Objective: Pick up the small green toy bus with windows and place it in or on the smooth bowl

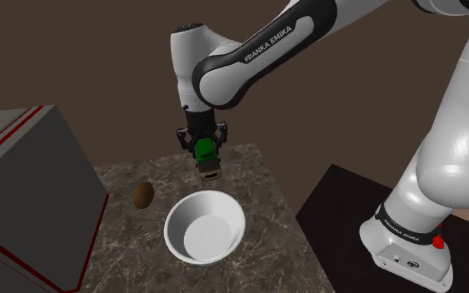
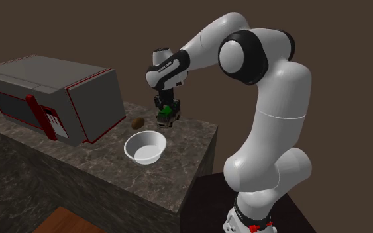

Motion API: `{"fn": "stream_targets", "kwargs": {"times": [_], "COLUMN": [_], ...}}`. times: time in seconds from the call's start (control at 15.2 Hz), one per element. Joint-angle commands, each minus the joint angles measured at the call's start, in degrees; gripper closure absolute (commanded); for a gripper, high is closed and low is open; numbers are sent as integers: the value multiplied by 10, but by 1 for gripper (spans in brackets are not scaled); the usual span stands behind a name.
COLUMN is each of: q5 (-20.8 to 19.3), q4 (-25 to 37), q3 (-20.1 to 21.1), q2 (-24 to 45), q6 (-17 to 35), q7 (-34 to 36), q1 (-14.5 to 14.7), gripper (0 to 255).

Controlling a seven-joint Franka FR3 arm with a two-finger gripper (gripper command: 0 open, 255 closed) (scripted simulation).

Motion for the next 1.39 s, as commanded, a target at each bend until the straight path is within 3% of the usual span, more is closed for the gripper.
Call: {"fn": "stream_targets", "kwargs": {"times": [0.0, 0.66, 1.32], "q5": [5, 24, 60], "q4": [9, 49, -8], "q3": [1, 3, 64], "q2": [-7, -37, -105], "q6": [-15, -81, -87], "q7": [-4, -18, 87], "q1": [-1, -4, 57], "gripper": [255, 255, 255]}}
